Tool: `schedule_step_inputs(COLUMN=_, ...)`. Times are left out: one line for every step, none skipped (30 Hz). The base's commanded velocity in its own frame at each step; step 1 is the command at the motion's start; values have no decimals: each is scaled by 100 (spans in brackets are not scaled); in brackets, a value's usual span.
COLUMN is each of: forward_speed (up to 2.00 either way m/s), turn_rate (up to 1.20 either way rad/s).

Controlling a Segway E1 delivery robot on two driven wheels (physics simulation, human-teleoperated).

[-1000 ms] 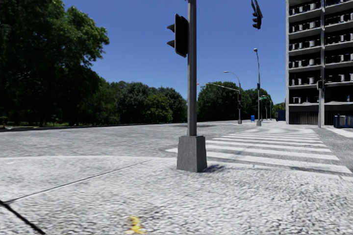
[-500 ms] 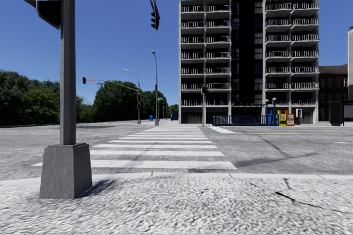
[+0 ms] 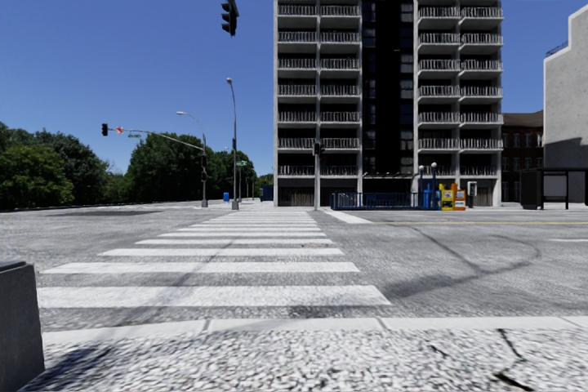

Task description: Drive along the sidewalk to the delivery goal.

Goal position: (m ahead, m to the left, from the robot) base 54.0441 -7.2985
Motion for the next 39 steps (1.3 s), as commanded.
schedule_step_inputs(forward_speed=135, turn_rate=0)
schedule_step_inputs(forward_speed=135, turn_rate=4)
schedule_step_inputs(forward_speed=135, turn_rate=4)
schedule_step_inputs(forward_speed=135, turn_rate=7)
schedule_step_inputs(forward_speed=135, turn_rate=7)
schedule_step_inputs(forward_speed=135, turn_rate=7)
schedule_step_inputs(forward_speed=135, turn_rate=5)
schedule_step_inputs(forward_speed=135, turn_rate=2)
schedule_step_inputs(forward_speed=135, turn_rate=2)
schedule_step_inputs(forward_speed=135, turn_rate=0)
schedule_step_inputs(forward_speed=135, turn_rate=0)
schedule_step_inputs(forward_speed=135, turn_rate=0)
schedule_step_inputs(forward_speed=135, turn_rate=0)
schedule_step_inputs(forward_speed=135, turn_rate=0)
schedule_step_inputs(forward_speed=135, turn_rate=0)
schedule_step_inputs(forward_speed=135, turn_rate=0)
schedule_step_inputs(forward_speed=135, turn_rate=0)
schedule_step_inputs(forward_speed=135, turn_rate=0)
schedule_step_inputs(forward_speed=135, turn_rate=0)
schedule_step_inputs(forward_speed=135, turn_rate=0)
schedule_step_inputs(forward_speed=135, turn_rate=0)
schedule_step_inputs(forward_speed=135, turn_rate=0)
schedule_step_inputs(forward_speed=135, turn_rate=4)
schedule_step_inputs(forward_speed=135, turn_rate=53)
schedule_step_inputs(forward_speed=135, turn_rate=53)
schedule_step_inputs(forward_speed=135, turn_rate=64)
schedule_step_inputs(forward_speed=135, turn_rate=67)
schedule_step_inputs(forward_speed=135, turn_rate=54)
schedule_step_inputs(forward_speed=135, turn_rate=8)
schedule_step_inputs(forward_speed=135, turn_rate=8)
schedule_step_inputs(forward_speed=135, turn_rate=1)
schedule_step_inputs(forward_speed=135, turn_rate=0)
schedule_step_inputs(forward_speed=135, turn_rate=0)
schedule_step_inputs(forward_speed=135, turn_rate=0)
schedule_step_inputs(forward_speed=135, turn_rate=0)
schedule_step_inputs(forward_speed=135, turn_rate=0)
schedule_step_inputs(forward_speed=135, turn_rate=0)
schedule_step_inputs(forward_speed=135, turn_rate=0)
schedule_step_inputs(forward_speed=135, turn_rate=0)
